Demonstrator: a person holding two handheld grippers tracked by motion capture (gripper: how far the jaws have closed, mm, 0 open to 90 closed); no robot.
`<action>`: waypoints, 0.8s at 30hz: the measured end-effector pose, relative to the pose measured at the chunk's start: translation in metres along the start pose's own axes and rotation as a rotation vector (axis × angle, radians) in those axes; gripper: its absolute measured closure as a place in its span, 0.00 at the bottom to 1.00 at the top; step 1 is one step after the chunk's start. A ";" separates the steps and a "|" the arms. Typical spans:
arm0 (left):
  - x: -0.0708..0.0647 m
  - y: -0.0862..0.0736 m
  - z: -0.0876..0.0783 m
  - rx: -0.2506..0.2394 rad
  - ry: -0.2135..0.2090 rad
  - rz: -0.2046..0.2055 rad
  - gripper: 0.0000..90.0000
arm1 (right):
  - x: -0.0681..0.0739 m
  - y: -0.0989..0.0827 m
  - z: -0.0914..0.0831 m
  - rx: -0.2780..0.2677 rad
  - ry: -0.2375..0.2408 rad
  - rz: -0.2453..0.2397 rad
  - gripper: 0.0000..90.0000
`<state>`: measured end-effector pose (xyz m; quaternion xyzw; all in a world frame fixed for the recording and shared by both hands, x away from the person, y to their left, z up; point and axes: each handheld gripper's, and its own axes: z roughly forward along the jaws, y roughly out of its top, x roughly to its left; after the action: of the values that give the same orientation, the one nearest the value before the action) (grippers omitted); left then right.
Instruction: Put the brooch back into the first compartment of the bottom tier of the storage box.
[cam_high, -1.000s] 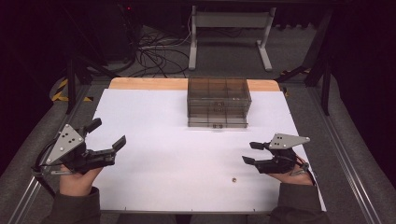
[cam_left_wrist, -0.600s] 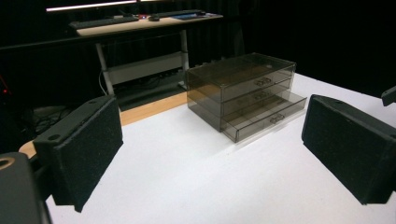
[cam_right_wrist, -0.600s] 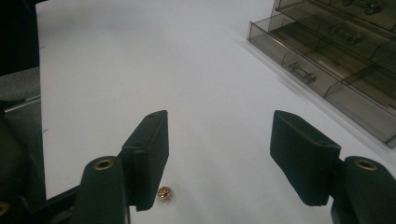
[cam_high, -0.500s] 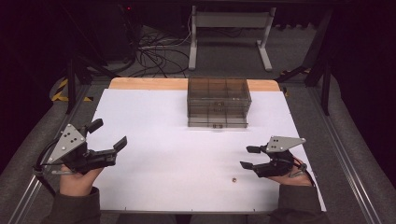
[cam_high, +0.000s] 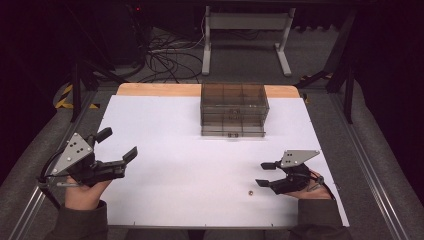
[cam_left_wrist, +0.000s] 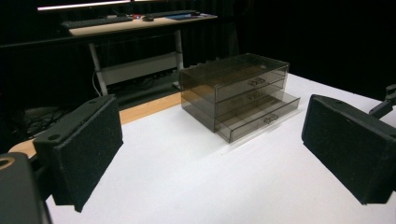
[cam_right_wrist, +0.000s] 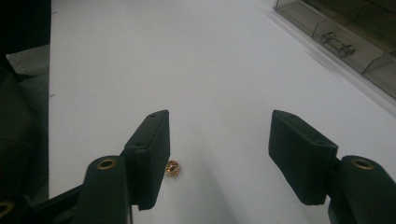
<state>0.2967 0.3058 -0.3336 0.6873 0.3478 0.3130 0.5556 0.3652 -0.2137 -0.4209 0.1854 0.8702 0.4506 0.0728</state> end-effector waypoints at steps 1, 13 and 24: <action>0.000 0.000 0.000 0.001 -0.001 0.001 0.07 | 0.000 -0.001 0.001 0.005 0.015 0.005 0.44; -0.001 0.000 0.000 0.002 -0.005 0.007 0.07 | 0.007 -0.004 0.014 0.045 0.092 -0.021 0.49; -0.001 0.001 0.001 0.007 -0.004 0.013 0.07 | 0.011 -0.007 0.020 0.074 0.117 -0.062 0.57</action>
<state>0.2967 0.3044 -0.3331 0.6921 0.3434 0.3141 0.5517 0.3590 -0.1978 -0.4379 0.1342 0.8943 0.4258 0.0287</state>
